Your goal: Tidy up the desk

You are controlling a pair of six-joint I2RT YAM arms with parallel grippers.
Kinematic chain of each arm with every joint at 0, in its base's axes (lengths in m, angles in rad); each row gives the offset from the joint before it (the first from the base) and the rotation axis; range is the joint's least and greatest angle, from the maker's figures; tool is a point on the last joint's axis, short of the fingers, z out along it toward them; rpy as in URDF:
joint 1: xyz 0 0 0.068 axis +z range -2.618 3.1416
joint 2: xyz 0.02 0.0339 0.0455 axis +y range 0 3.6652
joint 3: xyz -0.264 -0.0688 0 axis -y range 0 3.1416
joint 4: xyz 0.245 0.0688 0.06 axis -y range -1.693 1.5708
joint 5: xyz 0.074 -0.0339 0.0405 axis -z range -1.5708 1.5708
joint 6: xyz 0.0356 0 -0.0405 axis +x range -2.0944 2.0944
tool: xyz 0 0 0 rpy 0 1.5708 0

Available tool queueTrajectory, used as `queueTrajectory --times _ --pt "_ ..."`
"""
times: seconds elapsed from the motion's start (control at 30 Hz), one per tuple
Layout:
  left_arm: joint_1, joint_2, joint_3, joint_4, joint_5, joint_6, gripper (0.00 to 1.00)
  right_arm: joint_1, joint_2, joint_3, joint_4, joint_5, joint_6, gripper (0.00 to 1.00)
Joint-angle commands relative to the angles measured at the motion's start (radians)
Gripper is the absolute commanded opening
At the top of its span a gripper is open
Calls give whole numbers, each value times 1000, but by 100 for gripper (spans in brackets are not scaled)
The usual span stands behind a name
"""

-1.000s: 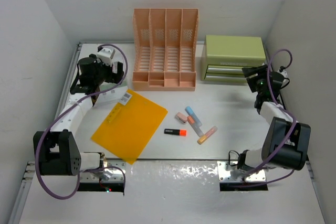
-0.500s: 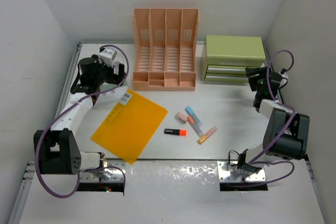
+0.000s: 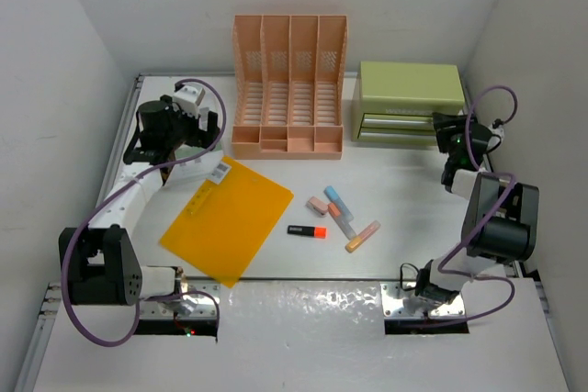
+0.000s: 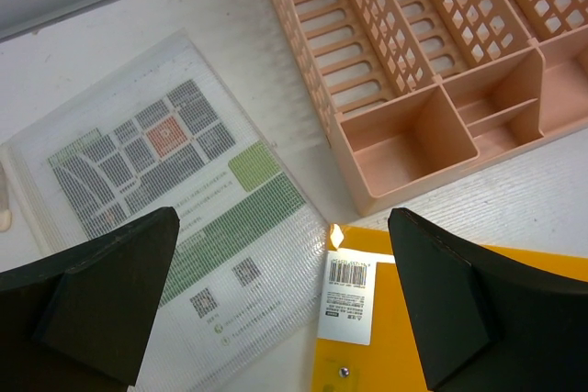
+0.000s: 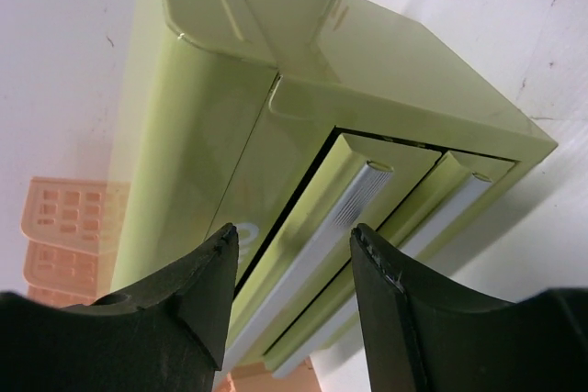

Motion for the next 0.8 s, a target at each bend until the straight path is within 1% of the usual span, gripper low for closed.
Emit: queueTrajectory --times 0.0,0.37,0.5,0.7,0.77 --pt "8 -6 -2 31 -1 13 98 2 37 24 122 5 74 50" --pt "6 -10 4 20 12 15 98 4 68 27 150 7 105 49" --pt "8 -15 6 17 12 15 98 4 108 19 196 4 160 42" --pt "8 -26 15 5 13 25 98 4 155 -1 300 5 204 39" --pt "8 -27 9 5 10 32 98 4 169 -6 328 5 207 35"
